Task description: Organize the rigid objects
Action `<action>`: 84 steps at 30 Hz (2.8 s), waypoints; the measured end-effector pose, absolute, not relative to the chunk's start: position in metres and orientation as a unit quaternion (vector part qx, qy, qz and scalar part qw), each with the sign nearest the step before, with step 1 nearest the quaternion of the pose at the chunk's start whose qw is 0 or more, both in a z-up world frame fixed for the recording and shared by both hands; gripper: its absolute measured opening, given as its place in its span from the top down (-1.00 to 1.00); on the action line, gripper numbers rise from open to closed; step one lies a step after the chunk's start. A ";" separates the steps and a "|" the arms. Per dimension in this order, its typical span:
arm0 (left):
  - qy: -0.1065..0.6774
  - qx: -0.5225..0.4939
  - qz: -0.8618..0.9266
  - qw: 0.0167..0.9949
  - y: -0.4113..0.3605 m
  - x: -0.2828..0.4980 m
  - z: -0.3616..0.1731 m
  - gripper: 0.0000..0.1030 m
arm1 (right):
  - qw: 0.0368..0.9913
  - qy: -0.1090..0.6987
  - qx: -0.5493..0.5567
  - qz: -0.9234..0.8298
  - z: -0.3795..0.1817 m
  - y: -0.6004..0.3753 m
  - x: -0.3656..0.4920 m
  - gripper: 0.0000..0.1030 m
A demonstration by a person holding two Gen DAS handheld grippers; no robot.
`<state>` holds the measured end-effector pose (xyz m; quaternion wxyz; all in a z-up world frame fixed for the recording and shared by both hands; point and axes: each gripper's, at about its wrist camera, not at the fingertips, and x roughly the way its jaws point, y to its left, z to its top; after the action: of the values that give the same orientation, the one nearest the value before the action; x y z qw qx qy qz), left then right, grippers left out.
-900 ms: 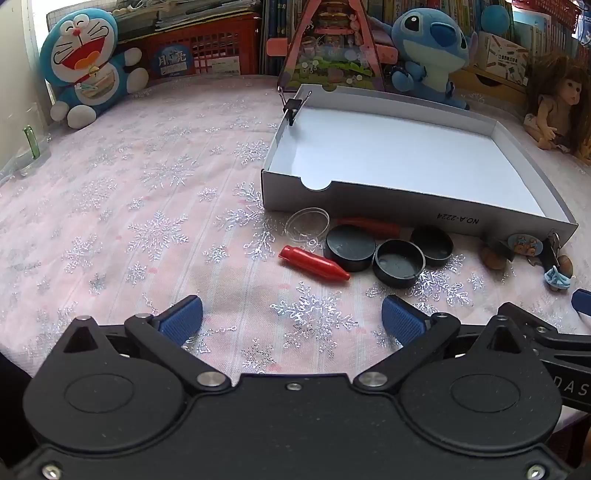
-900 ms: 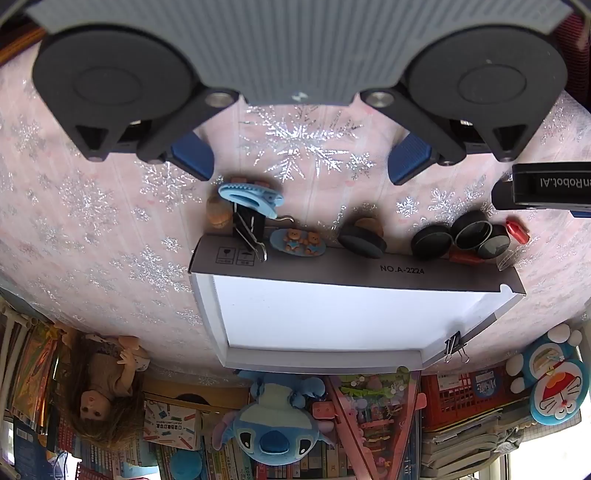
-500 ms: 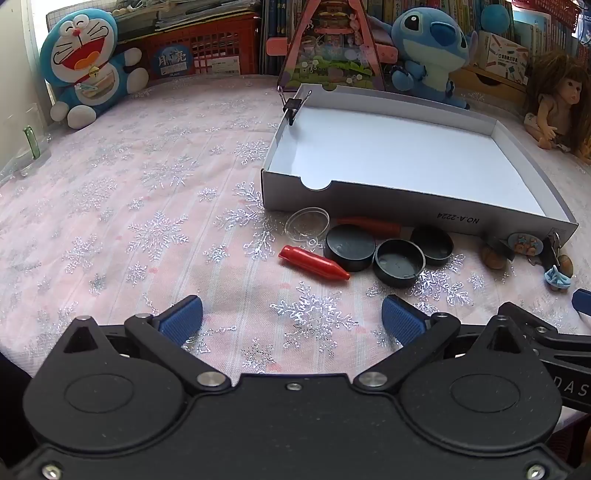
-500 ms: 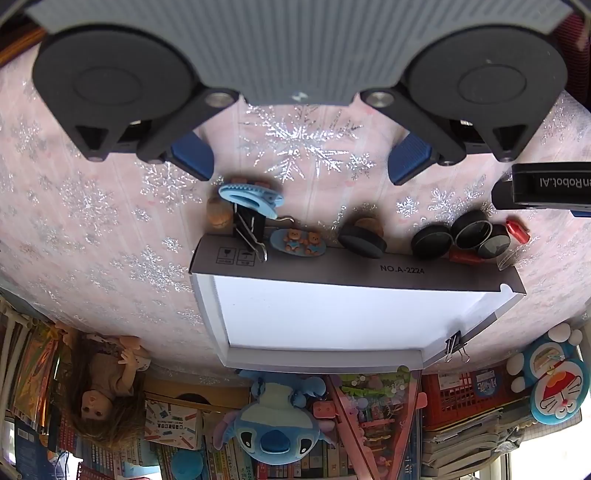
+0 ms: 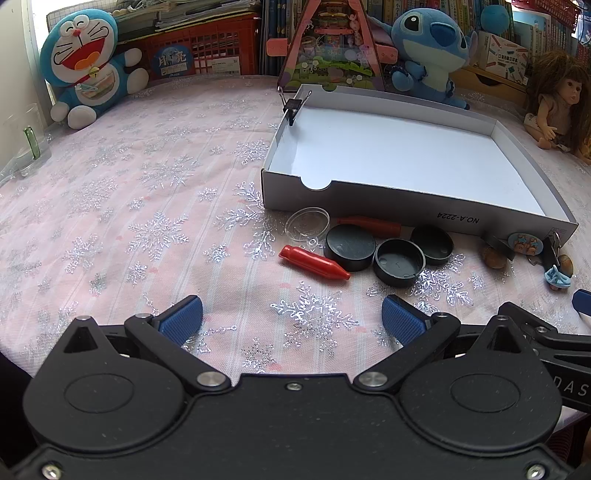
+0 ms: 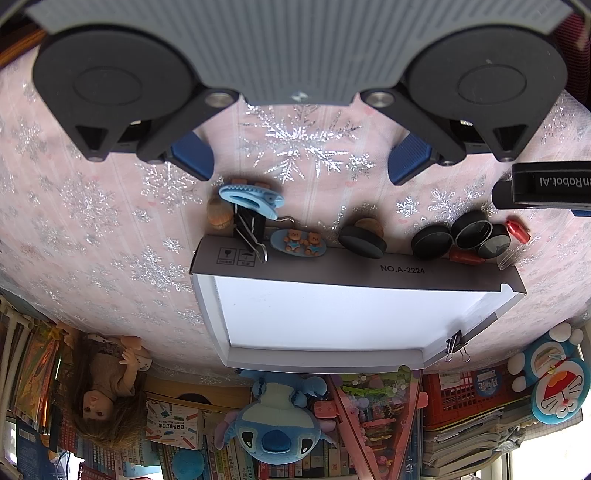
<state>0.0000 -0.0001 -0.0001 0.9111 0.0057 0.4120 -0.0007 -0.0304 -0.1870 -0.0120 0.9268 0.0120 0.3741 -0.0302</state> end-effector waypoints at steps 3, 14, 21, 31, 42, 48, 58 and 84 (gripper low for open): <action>0.412 0.006 -0.001 0.911 0.000 0.000 0.000 -1.00 | 0.927 0.374 0.012 -0.030 -0.012 -0.187 -0.031 -1.00; 0.412 0.006 -0.001 0.911 0.000 0.000 0.000 -1.00 | 0.927 0.374 0.012 -0.030 -0.011 -0.187 -0.031 -1.00; 0.412 0.006 -0.001 0.911 0.000 0.000 0.000 -1.00 | 0.927 0.373 0.012 -0.030 -0.012 -0.187 -0.031 -1.00; 0.411 0.006 -0.001 0.911 0.000 0.000 0.000 -1.00 | 0.927 0.373 0.012 -0.030 -0.011 -0.187 -0.032 -1.00; 0.411 0.006 -0.001 0.912 0.000 0.000 0.000 -1.00 | 0.927 0.373 0.012 -0.030 -0.010 -0.187 -0.033 -1.00; 0.411 0.006 -0.001 0.912 0.000 0.000 0.000 -1.00 | 0.927 0.373 0.012 -0.030 -0.011 -0.187 -0.033 -1.00; 0.403 0.009 -0.009 0.915 0.005 0.000 0.001 -1.00 | 0.933 0.360 0.012 -0.025 -0.011 -0.187 -0.039 -1.00; 0.360 0.014 -0.024 0.932 0.008 -0.003 0.003 -0.74 | 0.949 0.307 0.044 -0.051 -0.008 -0.210 -0.048 -0.95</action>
<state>-0.0029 0.0084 0.0031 0.9324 0.0137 0.3604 -0.0243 -0.0478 -0.2098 -0.0085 0.9494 0.0441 0.3068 -0.0512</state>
